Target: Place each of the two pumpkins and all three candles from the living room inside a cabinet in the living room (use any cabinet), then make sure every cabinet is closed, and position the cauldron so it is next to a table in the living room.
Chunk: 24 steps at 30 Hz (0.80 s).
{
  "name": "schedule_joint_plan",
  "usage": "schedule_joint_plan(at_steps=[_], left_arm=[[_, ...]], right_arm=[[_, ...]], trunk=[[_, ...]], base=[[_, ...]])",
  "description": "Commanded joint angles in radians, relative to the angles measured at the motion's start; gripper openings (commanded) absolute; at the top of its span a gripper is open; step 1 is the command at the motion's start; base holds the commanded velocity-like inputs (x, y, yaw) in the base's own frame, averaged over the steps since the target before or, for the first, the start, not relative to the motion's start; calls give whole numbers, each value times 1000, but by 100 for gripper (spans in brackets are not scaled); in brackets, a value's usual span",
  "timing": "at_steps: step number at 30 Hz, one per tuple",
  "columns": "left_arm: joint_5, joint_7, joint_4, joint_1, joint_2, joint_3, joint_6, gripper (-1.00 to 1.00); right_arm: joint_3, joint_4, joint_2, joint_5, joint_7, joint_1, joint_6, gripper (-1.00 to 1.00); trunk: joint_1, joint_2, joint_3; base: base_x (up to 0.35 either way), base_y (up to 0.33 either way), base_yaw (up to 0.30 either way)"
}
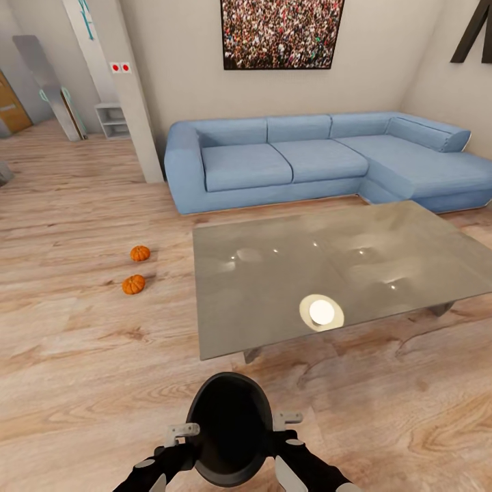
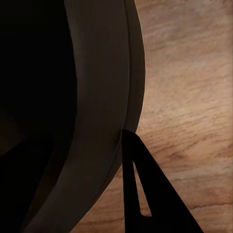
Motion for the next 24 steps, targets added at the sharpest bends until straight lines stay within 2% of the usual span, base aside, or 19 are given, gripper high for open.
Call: schedule_joint_plan(at_steps=[1, 22, 24], left_arm=[[19, 8, 0, -1, 2, -9, 3, -100], [18, 8, 0, -1, 2, -11, 3, -100], [18, 8, 0, -1, 2, -11, 3, -100]], right_arm=[[23, -20, -1, -1, 2, -1, -71, -100], [23, -20, -1, -8, 2, -1, -71, -100], [23, -20, -1, -9, 2, -1, -71, -100]], trunk=[[0, 0, -1], [0, 0, -1], [8, -14, -7]], base=[[0, 0, 0], [46, 0, 0], [1, 0, 0]])
